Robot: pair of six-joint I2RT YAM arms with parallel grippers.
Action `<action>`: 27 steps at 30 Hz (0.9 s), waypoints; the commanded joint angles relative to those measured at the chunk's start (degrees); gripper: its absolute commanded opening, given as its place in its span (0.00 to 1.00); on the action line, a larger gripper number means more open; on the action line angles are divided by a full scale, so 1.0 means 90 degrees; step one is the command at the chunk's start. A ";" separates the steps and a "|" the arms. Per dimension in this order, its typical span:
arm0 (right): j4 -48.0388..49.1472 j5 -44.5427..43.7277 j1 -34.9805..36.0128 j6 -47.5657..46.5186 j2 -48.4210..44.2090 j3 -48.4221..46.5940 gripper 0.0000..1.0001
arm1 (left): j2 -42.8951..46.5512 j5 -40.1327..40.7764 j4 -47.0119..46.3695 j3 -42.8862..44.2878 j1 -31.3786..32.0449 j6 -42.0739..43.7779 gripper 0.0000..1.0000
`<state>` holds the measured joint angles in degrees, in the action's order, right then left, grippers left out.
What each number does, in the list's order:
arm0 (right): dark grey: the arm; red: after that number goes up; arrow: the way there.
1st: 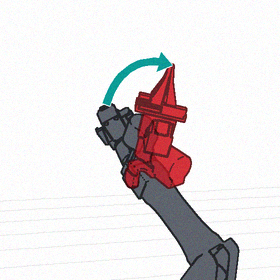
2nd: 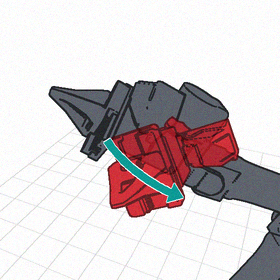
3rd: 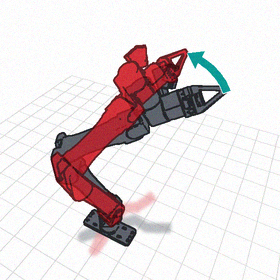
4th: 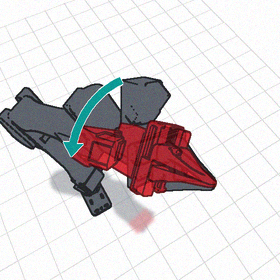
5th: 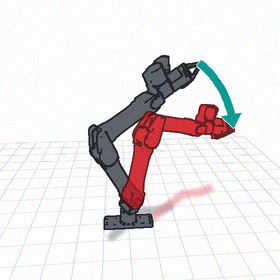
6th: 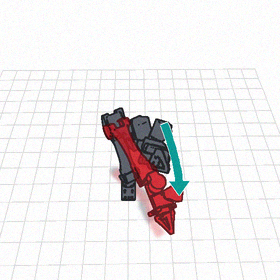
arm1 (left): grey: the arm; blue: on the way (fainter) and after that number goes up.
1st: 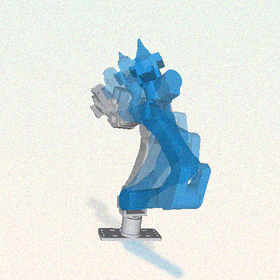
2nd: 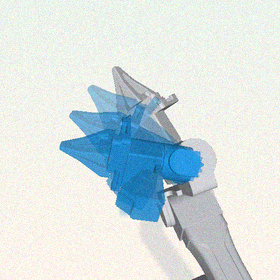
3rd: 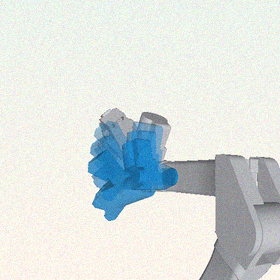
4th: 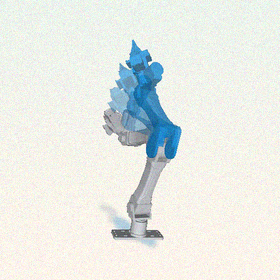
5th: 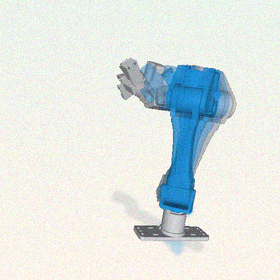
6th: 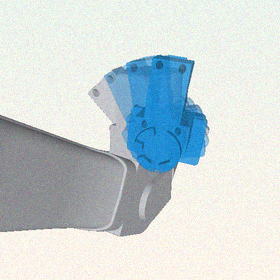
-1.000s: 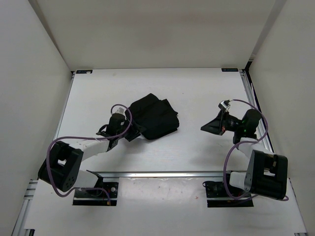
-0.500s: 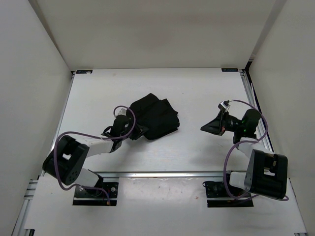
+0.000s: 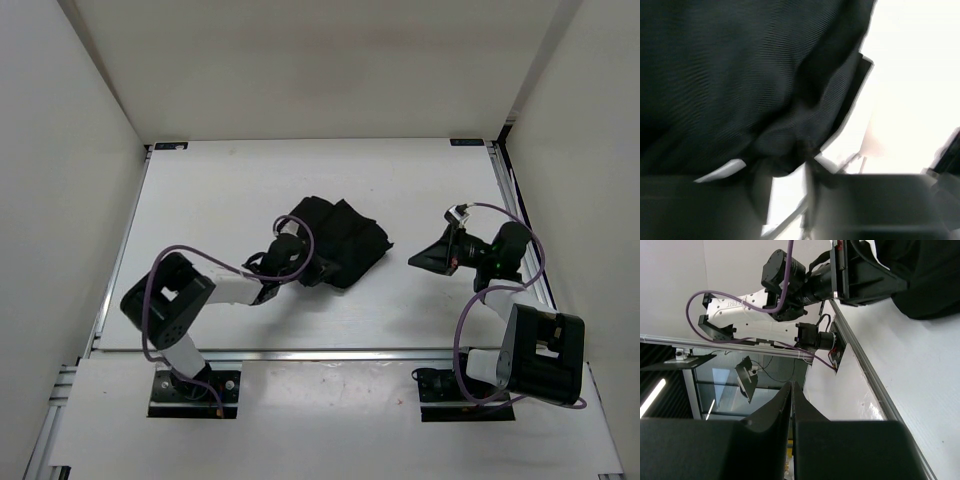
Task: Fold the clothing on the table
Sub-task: Fold the skirt
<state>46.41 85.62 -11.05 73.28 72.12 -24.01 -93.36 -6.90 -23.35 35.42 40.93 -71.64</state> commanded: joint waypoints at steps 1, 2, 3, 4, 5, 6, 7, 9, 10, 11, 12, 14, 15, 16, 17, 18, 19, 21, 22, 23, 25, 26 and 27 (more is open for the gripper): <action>0.0068 0.1189 -0.0052 -0.0075 -0.0063 -0.0008 0.06 | -0.0464 -0.0258 -0.0637 0.0720 0.0471 -0.0429 0.47; 0.0068 0.1170 -0.0071 -0.0104 -0.0064 0.0021 0.06 | -0.0553 -0.0453 -0.0715 0.0877 0.0569 -0.0516 0.75; 0.0039 0.1141 -0.0071 -0.0037 -0.0073 0.0002 0.06 | -0.0767 -0.0512 -0.0774 0.1227 0.0676 -0.0536 0.99; 0.0067 0.1150 -0.0100 -0.0104 -0.0074 0.0002 0.06 | -0.0962 -0.0735 -0.0784 0.1569 0.0745 -0.0508 0.99; 0.0068 0.1189 -0.0091 -0.0105 -0.0074 -0.0018 0.06 | -0.0984 -0.0844 -0.0813 0.1688 0.0804 -0.0507 0.99; 0.0087 0.1160 -0.0062 -0.0047 -0.0074 -0.0008 0.06 | -0.1013 -0.0893 -0.0823 0.1844 0.0804 -0.0449 0.99; 0.0058 0.1199 -0.0119 -0.0114 -0.0064 -0.0027 0.06 | -0.0897 -0.0865 -0.0775 0.2020 0.0785 -0.0420 0.98; 0.0077 0.1170 -0.0168 -0.0104 -0.0045 -0.0047 0.06 | -0.0547 -0.0797 -0.0289 0.2099 0.0668 -0.0002 0.99; 0.0087 0.1170 -0.0169 -0.0124 -0.0054 -0.0076 0.06 | -0.0206 -0.0767 0.0091 0.2206 0.0561 0.0320 0.99; 0.0068 0.1199 -0.0208 -0.0124 -0.0054 -0.0067 0.06 | -0.0038 -0.0670 0.0308 0.2265 0.0492 0.0507 0.99; 0.0077 0.1189 -0.0237 -0.0134 -0.0025 -0.0086 0.06 | 0.0292 -0.0689 0.0677 0.2295 0.0337 0.0837 0.98; 0.0077 0.1189 -0.0296 -0.0163 0.0005 -0.0086 0.06 | 0.1018 -0.0767 0.1150 0.2129 -0.0220 0.1192 0.99; 0.0097 0.1170 -0.0325 -0.0125 0.0043 -0.0076 0.06 | 0.1134 -0.0825 0.1285 0.2071 -0.0328 0.1424 0.99; 0.0097 0.1150 -0.0315 -0.0143 0.0053 -0.0086 0.06 | 0.1377 -0.0845 0.1480 0.1925 -0.0580 0.1726 0.98; 0.0107 0.1189 -0.0373 -0.0124 0.0102 -0.0125 0.06 | 0.1486 -0.0845 0.1656 0.1856 -0.0844 0.1835 0.98; 0.0097 0.1180 -0.0355 -0.0124 0.0141 -0.0125 0.05 | 0.1487 -0.0942 0.1677 0.1827 -0.0991 0.2020 0.98; 0.0107 0.1180 -0.0354 -0.0143 0.0248 -0.0164 0.06 | 0.1371 -0.1213 0.1687 0.1836 -0.1302 0.2206 0.98; 0.0087 0.1180 -0.0316 -0.0183 0.0268 -0.0213 0.04 | 0.0797 -0.1711 0.1725 0.2136 -0.1665 0.2480 0.98; 0.0087 0.1180 -0.0325 -0.0154 0.0404 -0.0310 0.00 | 0.0561 -0.1917 0.1958 0.2332 -0.1696 0.2694 0.99; 0.0058 0.1180 -0.0257 -0.0192 0.0444 -0.0330 0.00 | 0.0114 -0.2045 0.2124 0.2730 -0.1744 0.2860 0.98; -0.0039 0.1189 -0.0237 -0.0328 0.0609 -0.0699 0.00 | -0.0474 -0.2717 0.2369 0.3318 -0.1774 0.2920 0.94; -0.0272 0.1189 -0.0247 -0.0349 0.0716 -0.0808 0.00 | -0.0814 -0.2836 0.2825 0.3726 -0.1784 0.3056 0.99; -0.0323 0.1151 -0.0286 -0.0474 0.0804 -0.1031 0.00 | -0.1050 -0.2847 0.3129 0.4214 -0.1764 0.3154 0.98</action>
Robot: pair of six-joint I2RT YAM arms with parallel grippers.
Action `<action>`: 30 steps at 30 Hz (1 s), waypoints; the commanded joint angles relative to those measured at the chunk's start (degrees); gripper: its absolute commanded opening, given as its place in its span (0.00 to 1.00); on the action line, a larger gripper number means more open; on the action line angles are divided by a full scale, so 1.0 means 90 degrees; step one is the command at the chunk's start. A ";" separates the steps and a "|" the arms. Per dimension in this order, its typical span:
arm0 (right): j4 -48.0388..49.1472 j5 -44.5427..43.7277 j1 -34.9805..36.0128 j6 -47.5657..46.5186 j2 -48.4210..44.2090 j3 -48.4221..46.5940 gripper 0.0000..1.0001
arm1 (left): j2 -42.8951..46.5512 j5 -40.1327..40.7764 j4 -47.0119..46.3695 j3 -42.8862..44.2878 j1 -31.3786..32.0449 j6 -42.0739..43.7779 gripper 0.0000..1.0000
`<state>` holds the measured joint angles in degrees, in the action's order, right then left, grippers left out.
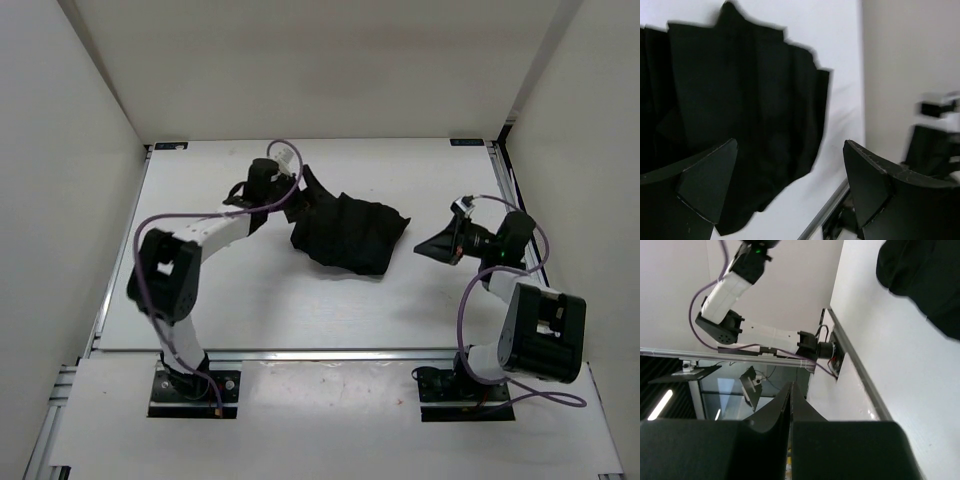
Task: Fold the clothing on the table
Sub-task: Fold the skirt
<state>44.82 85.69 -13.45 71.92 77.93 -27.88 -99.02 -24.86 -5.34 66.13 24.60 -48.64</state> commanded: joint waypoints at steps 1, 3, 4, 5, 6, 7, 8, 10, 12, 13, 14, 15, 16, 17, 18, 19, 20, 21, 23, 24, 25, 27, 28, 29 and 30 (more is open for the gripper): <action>-0.0165 0.1162 -0.0067 -0.0306 0.0275 -0.0884 0.01 | -0.0501 -0.0725 0.1576 0.1145 0.0050 0.0871 0.98; -0.0194 0.1124 -0.0281 -0.0296 0.0433 -0.1168 0.03 | -0.0472 -0.0355 0.2425 0.1488 0.0128 0.1204 0.99; -0.0137 0.1172 -0.0341 -0.0267 0.0529 -0.1383 0.02 | -0.0472 -0.0169 0.2671 0.1693 0.0157 0.1476 0.98; 0.0106 0.1163 -0.0457 -0.0093 0.0579 -0.1549 0.01 | -0.0424 0.0152 0.3119 0.1840 0.0157 0.1798 0.99; 0.0543 0.1172 -0.0574 0.0064 0.0589 -0.1541 0.02 | -0.0394 0.0319 0.3597 0.2035 0.0157 0.2004 0.98; 0.0828 0.1143 -0.0614 0.0549 0.0637 -0.1676 0.00 | -0.0297 0.0563 0.3756 0.2144 0.0157 0.2132 0.99; 0.1372 0.1162 -0.0644 0.1066 0.0609 -0.1823 0.00 | -0.0229 0.0749 0.3990 0.2106 0.0157 0.2259 0.99; 0.1739 0.1114 -0.0624 0.1421 0.0589 -0.2124 0.00 | 0.0229 0.0848 0.4003 0.1834 0.0040 0.2329 0.99; 0.2010 0.1162 -0.0634 0.1695 0.0560 -0.2361 0.00 | 0.0640 0.1033 0.3876 0.1472 -0.0048 0.2357 0.98; 0.2109 0.1124 -0.0644 0.1948 0.0550 -0.2477 0.01 | 0.0912 0.1121 0.3856 0.1306 -0.0086 0.2426 0.99; 0.2245 0.1162 -0.0683 0.2173 0.0540 -0.2537 0.01 | 0.1195 0.1248 0.3826 0.1082 -0.0106 0.2417 0.99; 0.2382 0.1133 -0.0712 0.2281 0.0511 -0.2479 0.01 | 0.1353 0.1249 0.3652 0.0974 -0.0174 0.2407 0.99; 0.2509 0.1162 -0.0741 0.2601 0.0463 -0.2411 0.01 | 0.1663 0.1287 0.3563 0.0663 -0.0194 0.2387 0.99; 0.2926 0.1143 -0.0800 0.3136 0.0375 -0.2169 0.01 | 0.1947 0.1491 0.3534 0.0496 -0.0194 0.2406 0.99; 0.3085 0.1153 -0.0800 0.3209 0.0191 -0.2031 0.00 | 0.2066 0.1802 0.3698 0.0485 -0.0175 0.2513 0.99; 0.2951 0.1172 -0.0771 0.3162 0.0140 -0.1875 0.00 | 0.2222 0.2008 0.4018 0.0504 -0.0165 0.2620 0.99; 0.2834 0.1172 -0.0790 0.2949 -0.0073 -0.1747 0.00 | 0.2301 0.2291 0.4205 0.0601 -0.0126 0.2689 0.99; 0.2649 0.1172 -0.0790 0.2792 -0.0143 -0.1562 0.00 | 0.2379 0.2690 0.4565 0.0621 -0.0107 0.2787 0.99; 0.2540 0.1153 -0.0849 0.2664 -0.0134 -0.1483 0.00 | 0.2515 0.3217 0.5036 0.0796 -0.0164 0.2758 0.99; 0.2105 0.1153 -0.0859 0.2383 -0.0192 -0.1502 0.00 | 0.2478 0.3318 0.5327 0.0826 -0.0213 0.2768 0.98; 0.1839 0.1162 -0.0878 0.2254 -0.0212 -0.1541 0.01 | 0.2516 0.3338 0.5572 0.0894 -0.0368 0.2778 0.99; 0.1575 0.1172 -0.0869 0.2000 -0.0270 -0.1600 0.01 | 0.2594 0.3572 0.5914 0.0972 -0.0447 0.2720 0.99; 0.1399 0.1172 -0.0859 0.1902 -0.0270 -0.1629 0.01 | 0.2662 0.3583 0.6051 0.0953 -0.0458 0.2719 0.99; 0.1020 0.1163 -0.0849 0.1640 -0.0309 -0.1619 0.01 | 0.2730 0.3650 0.6043 0.0953 -0.0439 0.2729 0.99; 0.0852 0.1153 -0.0830 0.1493 -0.0319 -0.1542 0.01 | 0.2847 0.3680 0.6053 0.0924 -0.0429 0.2681 0.99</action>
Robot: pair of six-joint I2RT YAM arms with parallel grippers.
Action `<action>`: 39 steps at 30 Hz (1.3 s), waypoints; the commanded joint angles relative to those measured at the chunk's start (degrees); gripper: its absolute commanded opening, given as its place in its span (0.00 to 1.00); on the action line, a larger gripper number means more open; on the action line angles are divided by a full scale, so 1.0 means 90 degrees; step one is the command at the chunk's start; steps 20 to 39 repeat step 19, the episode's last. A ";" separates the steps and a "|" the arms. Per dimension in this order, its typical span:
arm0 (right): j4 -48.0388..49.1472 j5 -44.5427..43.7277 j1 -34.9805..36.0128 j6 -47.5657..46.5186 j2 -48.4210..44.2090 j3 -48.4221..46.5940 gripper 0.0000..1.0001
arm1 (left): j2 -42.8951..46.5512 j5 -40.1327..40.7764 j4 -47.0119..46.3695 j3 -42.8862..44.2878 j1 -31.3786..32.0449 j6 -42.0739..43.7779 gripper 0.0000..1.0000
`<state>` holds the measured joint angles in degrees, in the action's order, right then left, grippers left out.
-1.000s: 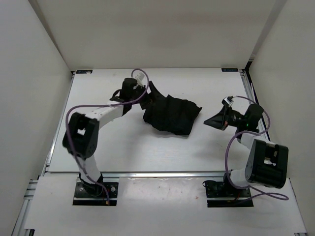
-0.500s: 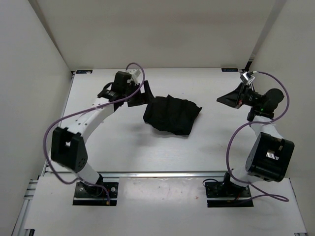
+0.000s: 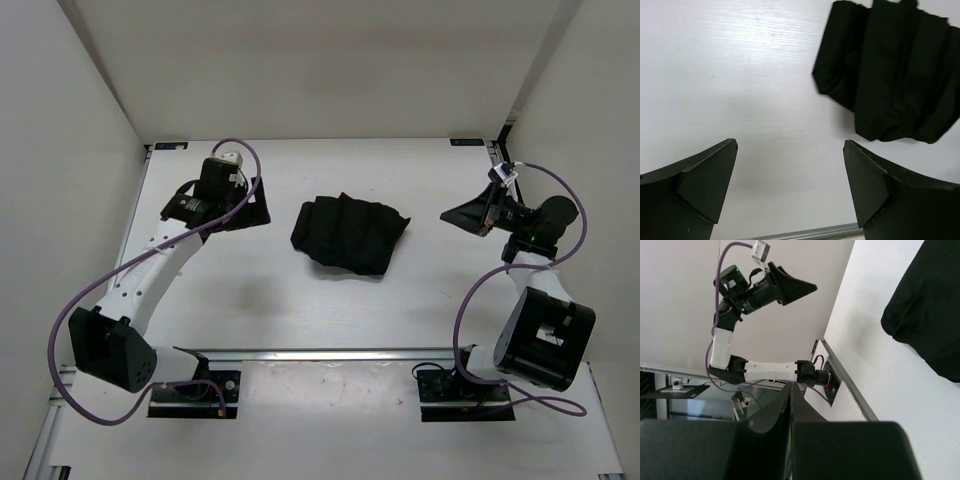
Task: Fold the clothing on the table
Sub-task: Fold the skirt
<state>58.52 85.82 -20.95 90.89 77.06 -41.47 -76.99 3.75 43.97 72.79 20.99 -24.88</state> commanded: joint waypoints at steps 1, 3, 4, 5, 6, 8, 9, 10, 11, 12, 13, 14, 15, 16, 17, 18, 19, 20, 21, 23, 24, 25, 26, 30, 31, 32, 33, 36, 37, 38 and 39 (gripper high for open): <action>-0.0924 0.1138 0.0081 -0.0733 -0.0280 -0.0002 0.02 | 0.0468 0.0530 0.0497 0.0116 0.0020 0.0002 0.99; -0.0955 0.1157 0.0072 -0.0890 -0.0329 0.0348 0.04 | 0.0770 0.0550 0.0359 -0.0002 0.0109 -0.0077 0.98; -0.0965 0.1109 -0.0005 -0.0880 -0.0300 0.0418 0.04 | 0.0829 0.0531 0.0253 -0.0031 0.0128 -0.0135 0.99; -0.1043 0.1138 -0.0093 -0.0948 -0.0368 0.0564 0.04 | 0.0888 0.0531 0.0184 0.0007 0.0167 -0.0155 0.99; -0.1140 0.1128 -0.0133 -0.1045 -0.0417 0.0594 0.04 | 0.0947 0.0521 0.0174 0.0056 0.0158 -0.0184 0.99; -0.1307 0.1138 -0.0250 -0.1144 -0.0389 0.0605 0.04 | 0.1034 0.0580 0.0145 0.0095 0.0138 -0.0155 0.99; -0.1317 0.1138 -0.0270 -0.1154 -0.0436 0.0653 0.04 | 0.1093 0.0531 0.0144 0.0066 0.0022 -0.0136 0.98; -0.1375 0.1148 -0.0318 -0.1183 -0.0437 0.0614 0.05 | 0.1123 0.0424 0.0096 0.0066 -0.0008 -0.0106 0.99; -0.1337 0.1148 -0.0348 -0.1154 -0.0418 0.0624 0.05 | 0.1133 0.0375 0.0095 0.0066 -0.0144 -0.0039 0.99; -0.1336 0.1148 -0.0367 -0.1192 -0.0408 0.0682 0.05 | 0.1152 0.0268 0.0115 0.0076 -0.0271 0.0001 0.99; -0.1346 0.1119 -0.0387 -0.1203 -0.0388 0.0760 0.06 | 0.1152 0.0238 0.0144 0.0095 -0.0253 0.0050 0.99; -0.1337 0.1148 -0.0426 -0.1203 -0.0407 0.0790 0.06 | 0.1133 0.0247 0.0173 0.0066 -0.0253 0.0147 0.98; -0.1317 0.1158 -0.0436 -0.1212 -0.0398 0.0886 0.07 | 0.1152 0.0286 0.0212 0.0105 -0.0204 0.0138 0.99; -0.1346 0.1148 -0.0446 -0.1232 -0.0446 0.0984 0.08 | 0.1143 0.0325 0.0242 0.0057 -0.0175 0.0148 0.99; -0.1366 0.1148 -0.0446 -0.1242 -0.0456 0.1004 0.09 | 0.1142 0.0287 0.0261 0.0027 -0.0203 0.0099 0.99; -0.1366 0.1148 -0.0475 -0.1251 -0.0466 0.1072 0.08 | 0.1181 0.0277 0.0271 -0.0012 -0.0233 0.0041 0.98; -0.1414 0.1158 -0.0465 -0.1300 -0.0495 0.1150 0.08 | 0.1220 0.0219 0.0262 -0.0109 -0.0233 0.0050 0.99; -0.1414 0.1158 -0.0465 -0.1300 -0.0495 0.1150 0.08 | 0.1220 0.0219 0.0262 -0.0109 -0.0233 0.0050 0.99; -0.1414 0.1158 -0.0465 -0.1300 -0.0495 0.1150 0.08 | 0.1220 0.0219 0.0262 -0.0109 -0.0233 0.0050 0.99; -0.1414 0.1158 -0.0465 -0.1300 -0.0495 0.1150 0.08 | 0.1220 0.0219 0.0262 -0.0109 -0.0233 0.0050 0.99; -0.1414 0.1158 -0.0465 -0.1300 -0.0495 0.1150 0.08 | 0.1220 0.0219 0.0262 -0.0109 -0.0233 0.0050 0.99; -0.1414 0.1158 -0.0465 -0.1300 -0.0495 0.1150 0.08 | 0.1220 0.0219 0.0262 -0.0109 -0.0233 0.0050 0.99; -0.1414 0.1158 -0.0465 -0.1300 -0.0495 0.1150 0.08 | 0.1220 0.0219 0.0262 -0.0109 -0.0233 0.0050 0.99; -0.1414 0.1158 -0.0465 -0.1300 -0.0495 0.1150 0.08 | 0.1220 0.0219 0.0262 -0.0109 -0.0233 0.0050 0.99; -0.1414 0.1158 -0.0465 -0.1300 -0.0495 0.1150 0.08 | 0.1220 0.0219 0.0262 -0.0109 -0.0233 0.0050 0.99; -0.1414 0.1158 -0.0465 -0.1300 -0.0495 0.1150 0.08 | 0.1220 0.0219 0.0262 -0.0109 -0.0233 0.0050 0.99; -0.1414 0.1158 -0.0465 -0.1300 -0.0495 0.1150 0.08 | 0.1220 0.0219 0.0262 -0.0109 -0.0233 0.0050 0.99; -0.1414 0.1158 -0.0465 -0.1300 -0.0495 0.1150 0.08 | 0.1220 0.0219 0.0262 -0.0109 -0.0233 0.0050 0.99; -0.1414 0.1158 -0.0465 -0.1300 -0.0495 0.1150 0.08 | 0.1220 0.0219 0.0262 -0.0109 -0.0233 0.0050 0.99; -0.1414 0.1158 -0.0465 -0.1300 -0.0495 0.1150 0.08 | 0.1220 0.0219 0.0262 -0.0109 -0.0233 0.0050 0.99; -0.1414 0.1158 -0.0465 -0.1300 -0.0495 0.1150 0.08 | 0.1220 0.0219 0.0262 -0.0109 -0.0233 0.0050 0.99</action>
